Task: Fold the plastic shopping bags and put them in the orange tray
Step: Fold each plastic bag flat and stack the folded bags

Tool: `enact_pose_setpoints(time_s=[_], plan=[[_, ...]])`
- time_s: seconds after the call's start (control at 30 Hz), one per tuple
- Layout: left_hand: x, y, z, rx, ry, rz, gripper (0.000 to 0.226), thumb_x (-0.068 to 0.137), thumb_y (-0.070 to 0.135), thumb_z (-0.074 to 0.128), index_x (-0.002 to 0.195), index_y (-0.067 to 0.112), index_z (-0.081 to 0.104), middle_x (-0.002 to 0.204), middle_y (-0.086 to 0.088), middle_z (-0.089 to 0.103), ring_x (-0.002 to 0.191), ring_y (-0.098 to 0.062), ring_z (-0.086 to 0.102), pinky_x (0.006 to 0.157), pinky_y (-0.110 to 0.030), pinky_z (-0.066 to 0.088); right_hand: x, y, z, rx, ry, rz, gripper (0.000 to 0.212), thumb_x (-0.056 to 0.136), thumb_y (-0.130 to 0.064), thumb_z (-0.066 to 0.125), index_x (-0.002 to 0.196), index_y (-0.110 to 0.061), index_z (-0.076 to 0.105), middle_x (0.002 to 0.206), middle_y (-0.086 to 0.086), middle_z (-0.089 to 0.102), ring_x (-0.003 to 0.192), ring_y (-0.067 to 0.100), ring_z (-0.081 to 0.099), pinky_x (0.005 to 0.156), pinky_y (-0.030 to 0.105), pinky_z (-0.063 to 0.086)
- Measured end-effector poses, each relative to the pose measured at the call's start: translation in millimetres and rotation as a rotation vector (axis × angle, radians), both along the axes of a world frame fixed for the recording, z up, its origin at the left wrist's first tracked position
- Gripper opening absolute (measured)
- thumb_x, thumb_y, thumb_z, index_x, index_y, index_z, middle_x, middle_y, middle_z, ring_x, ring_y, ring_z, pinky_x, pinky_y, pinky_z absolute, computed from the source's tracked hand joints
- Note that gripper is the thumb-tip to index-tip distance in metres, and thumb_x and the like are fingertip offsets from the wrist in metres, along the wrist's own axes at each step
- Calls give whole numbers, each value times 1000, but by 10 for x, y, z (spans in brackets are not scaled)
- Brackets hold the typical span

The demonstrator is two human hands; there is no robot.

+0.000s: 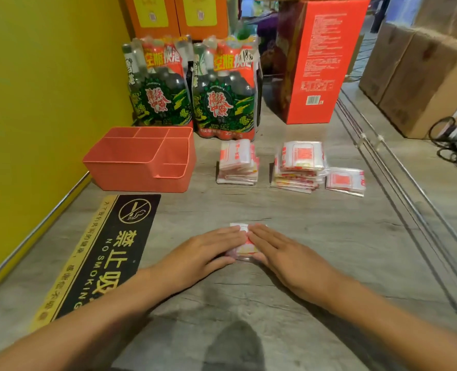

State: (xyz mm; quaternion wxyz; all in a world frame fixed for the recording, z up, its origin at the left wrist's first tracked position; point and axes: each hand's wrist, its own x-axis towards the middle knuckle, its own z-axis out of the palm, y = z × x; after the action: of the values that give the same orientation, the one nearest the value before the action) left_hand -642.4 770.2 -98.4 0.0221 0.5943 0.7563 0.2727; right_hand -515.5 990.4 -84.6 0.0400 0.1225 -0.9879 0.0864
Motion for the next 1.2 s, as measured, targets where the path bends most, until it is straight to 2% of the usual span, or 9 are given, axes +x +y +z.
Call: enact_pose_setpoints(time_s=[0.07,0.3,0.43,0.57,0.67,0.8,1.0,1.1,1.2], plan=[[8,24,-1,5,114,-9,42,103,26,59,144,17,54,153,5,48,145,-6,37,117,-35,37,5,5,52,-90,-135,-19,71,99,-52,10,160,-14,18,165,-3,8,149,4,1,114,12,-15],[239,87,84,124,-54,151,37,104,20,53,139,10,59,150,-3,52,143,-11,42,115,-41,39,145,-162,215,-592,-169,-141,49,105,-44,31,152,-33,23,156,-26,13,140,-24,-2,119,10,0],[597,86,310,205,-70,219,36,101,4,57,136,-1,59,148,-11,52,143,-22,44,113,-47,42,283,-428,308,-1061,-162,-539,49,103,-39,46,149,-29,34,156,-12,30,142,2,30,113,10,21],[958,41,650,209,-124,231,48,96,-8,60,142,3,53,155,-5,45,146,-19,38,117,-40,37,406,-559,448,-1604,-182,-851,67,97,-13,64,154,-10,28,153,12,43,131,19,52,105,27,45],[1049,-20,824,194,-16,224,56,88,-15,67,140,2,55,154,-4,45,147,-18,37,117,-35,37,451,-543,721,-1954,-292,-867,40,94,-1,65,132,-2,54,123,19,68,98,24,71,87,32,59],[1138,-88,1052,268,-224,361,47,97,8,63,143,13,55,158,3,41,146,-14,37,116,-34,39,430,-516,946,-1866,-282,-832,40,89,3,69,128,1,62,113,18,73,104,34,71,96,47,56],[866,-28,1303,351,-1283,702,52,92,21,70,140,20,53,132,0,66,114,-10,67,95,-29,55,269,-550,1200,-1699,-273,-827,42,85,3,74,126,-3,64,109,14,75,102,33,72,96,49,56],[650,-16,1423,269,-1438,696,33,90,10,72,122,18,63,98,7,78,91,-14,75,74,-25,59,205,-619,1296,-1666,-249,-845,39,85,4,74,121,-6,65,106,12,76,100,31,73,93,46,58],[476,5,1416,214,-1500,685,34,87,1,73,117,15,65,98,2,77,86,-14,75,68,-21,57,132,-634,1328,-1620,-223,-882,40,85,3,75,122,-7,66,105,9,77,98,27,74,89,40,60]])
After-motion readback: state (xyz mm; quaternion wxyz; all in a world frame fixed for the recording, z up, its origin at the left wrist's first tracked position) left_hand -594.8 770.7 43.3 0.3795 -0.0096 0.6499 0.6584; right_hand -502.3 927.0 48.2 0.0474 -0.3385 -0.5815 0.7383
